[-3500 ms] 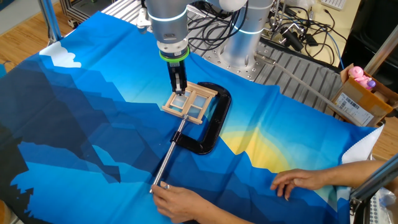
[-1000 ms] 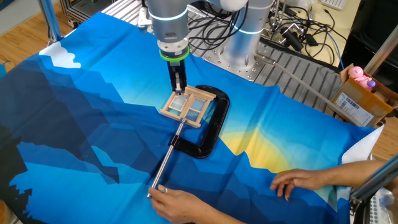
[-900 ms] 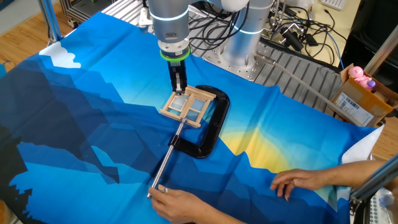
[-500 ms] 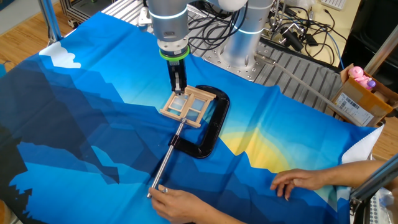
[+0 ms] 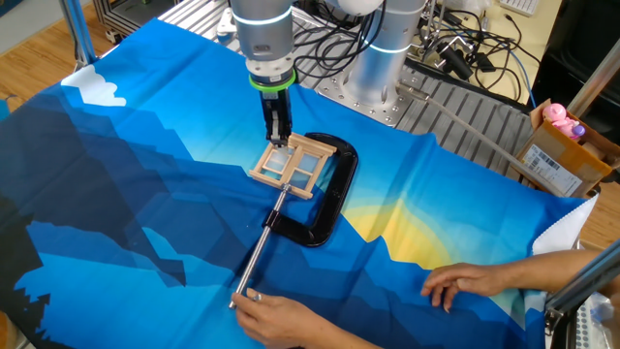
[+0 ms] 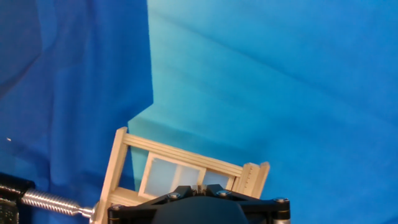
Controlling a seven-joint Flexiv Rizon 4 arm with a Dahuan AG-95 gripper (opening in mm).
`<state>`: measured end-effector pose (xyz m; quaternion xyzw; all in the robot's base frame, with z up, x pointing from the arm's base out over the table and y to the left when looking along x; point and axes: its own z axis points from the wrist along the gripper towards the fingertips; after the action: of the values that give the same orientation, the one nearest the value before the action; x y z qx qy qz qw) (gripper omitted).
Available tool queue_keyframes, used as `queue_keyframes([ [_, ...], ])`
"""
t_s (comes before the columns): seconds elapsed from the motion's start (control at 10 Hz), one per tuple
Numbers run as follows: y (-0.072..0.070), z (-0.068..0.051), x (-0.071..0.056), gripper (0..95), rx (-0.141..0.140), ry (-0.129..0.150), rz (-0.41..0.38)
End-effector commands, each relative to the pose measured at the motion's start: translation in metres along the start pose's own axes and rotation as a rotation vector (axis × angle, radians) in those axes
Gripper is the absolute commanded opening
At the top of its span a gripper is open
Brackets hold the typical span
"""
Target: Open a sliding window
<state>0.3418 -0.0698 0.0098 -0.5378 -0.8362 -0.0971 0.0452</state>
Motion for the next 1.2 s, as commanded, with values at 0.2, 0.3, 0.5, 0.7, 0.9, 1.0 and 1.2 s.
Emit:
queue_keyframes([
  [0.2, 0.002, 0.002, -0.002, 0.0, -0.006, -0.007, 0.005],
  [0.3, 0.003, 0.002, -0.003, 0.0, -0.010, -0.006, 0.009],
  [0.5, 0.006, 0.000, -0.004, 0.0, -0.011, 0.001, 0.009],
  [0.7, 0.008, -0.001, -0.004, 0.0, -0.012, 0.006, 0.018],
  [0.9, 0.011, -0.002, -0.004, 0.0, -0.018, 0.012, 0.036],
  [1.0, 0.013, -0.004, -0.005, 0.0, -0.018, 0.012, 0.043],
  [1.2, 0.021, -0.005, -0.005, 0.0, -0.018, 0.014, 0.057],
])
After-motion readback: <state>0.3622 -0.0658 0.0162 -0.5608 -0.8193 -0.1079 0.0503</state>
